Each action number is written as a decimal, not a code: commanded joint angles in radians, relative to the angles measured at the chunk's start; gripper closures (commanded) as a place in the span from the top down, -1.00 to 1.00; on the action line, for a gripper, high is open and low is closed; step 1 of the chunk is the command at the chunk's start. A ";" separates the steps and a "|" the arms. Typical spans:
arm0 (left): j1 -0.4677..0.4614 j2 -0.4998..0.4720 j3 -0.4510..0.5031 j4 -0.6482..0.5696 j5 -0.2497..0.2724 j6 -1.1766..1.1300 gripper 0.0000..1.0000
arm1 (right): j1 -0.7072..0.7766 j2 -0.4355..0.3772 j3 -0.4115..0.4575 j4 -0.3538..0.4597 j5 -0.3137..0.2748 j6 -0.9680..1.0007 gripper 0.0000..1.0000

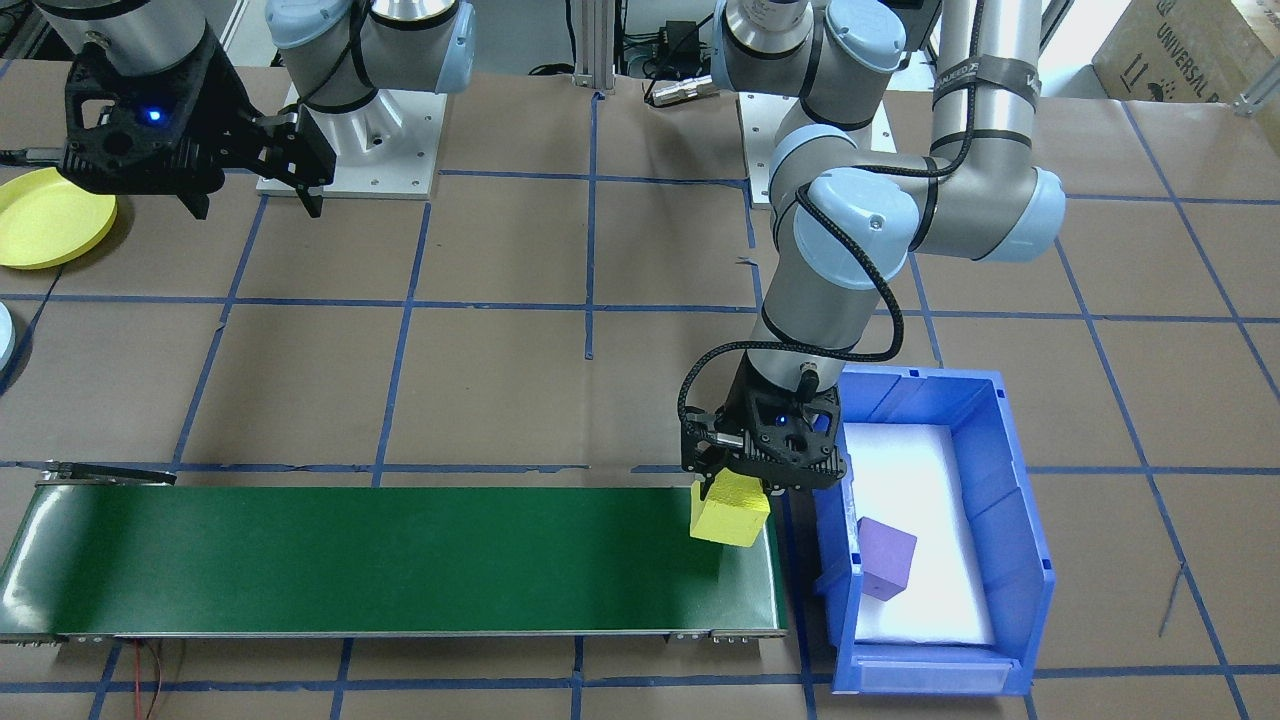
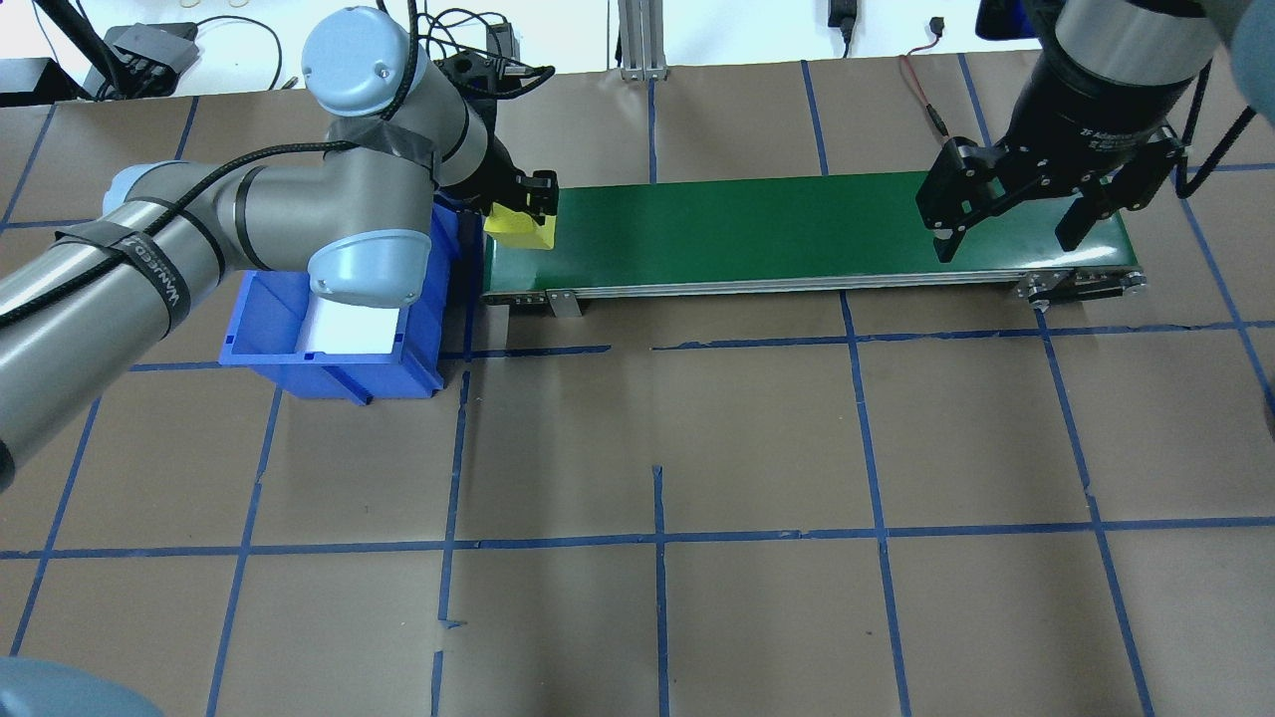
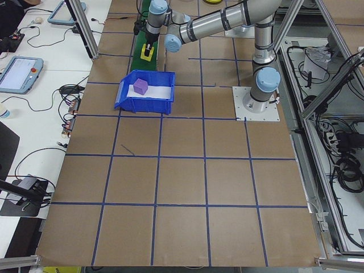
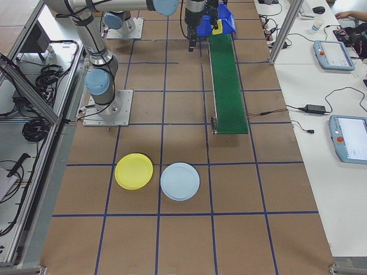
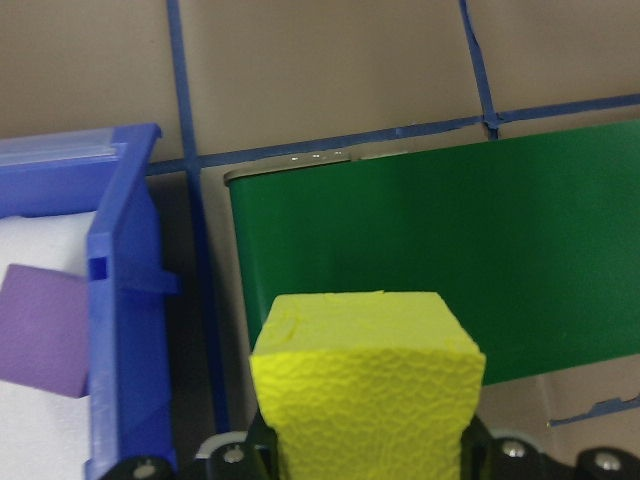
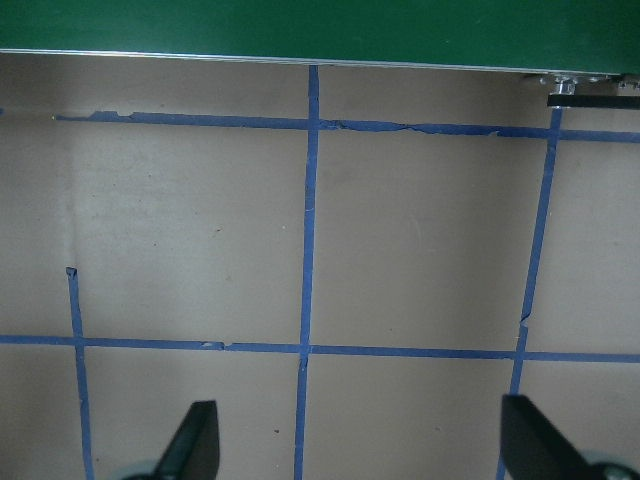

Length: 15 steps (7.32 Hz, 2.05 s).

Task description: Move block left to right into plate

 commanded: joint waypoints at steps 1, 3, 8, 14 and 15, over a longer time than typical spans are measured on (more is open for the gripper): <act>-0.002 -0.051 0.025 0.028 0.007 -0.002 -0.01 | 0.000 -0.001 0.000 0.000 0.000 0.000 1.00; -0.002 -0.059 0.028 0.024 0.014 -0.021 0.99 | 0.000 0.001 0.000 0.000 0.000 0.000 1.00; 0.120 0.057 0.054 -0.070 0.136 -0.012 1.00 | 0.000 -0.001 0.000 0.000 -0.002 -0.002 1.00; 0.261 -0.034 0.025 -0.084 0.129 0.355 1.00 | 0.001 -0.002 0.008 0.000 0.000 -0.002 1.00; 0.261 -0.038 0.025 -0.087 0.132 0.410 1.00 | 0.001 -0.004 0.008 0.000 0.000 -0.002 1.00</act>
